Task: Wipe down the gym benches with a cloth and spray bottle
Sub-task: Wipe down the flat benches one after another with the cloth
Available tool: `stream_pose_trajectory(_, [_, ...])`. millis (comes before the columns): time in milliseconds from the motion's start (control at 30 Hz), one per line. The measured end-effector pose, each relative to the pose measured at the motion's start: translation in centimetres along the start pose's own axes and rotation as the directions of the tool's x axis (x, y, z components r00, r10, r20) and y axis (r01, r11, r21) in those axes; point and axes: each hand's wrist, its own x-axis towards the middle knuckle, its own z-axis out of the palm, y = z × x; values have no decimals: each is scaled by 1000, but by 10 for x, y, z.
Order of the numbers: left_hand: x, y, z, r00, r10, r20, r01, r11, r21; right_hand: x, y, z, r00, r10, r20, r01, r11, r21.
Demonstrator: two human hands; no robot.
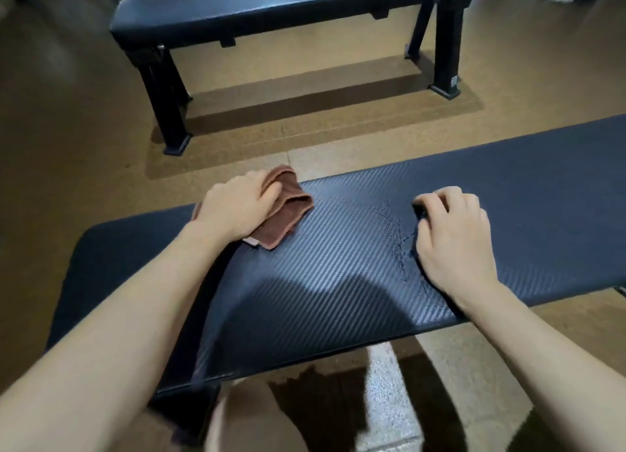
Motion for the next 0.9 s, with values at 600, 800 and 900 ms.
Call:
stream_pose_trajectory(600, [40, 166, 29, 987, 145, -68, -144, 989, 20, 5, 8, -1, 999, -21, 30, 16, 989, 148])
stream_pose_trajectory(800, [-61, 137, 36, 982, 182, -59, -182, 983, 4, 29, 96, -29, 979, -194, 63, 192, 981, 29])
stream_pose_trajectory(900, [-111, 158, 33, 989, 146, -10, -146, 989, 26, 33, 137, -24, 995, -99, 20, 99, 995, -1])
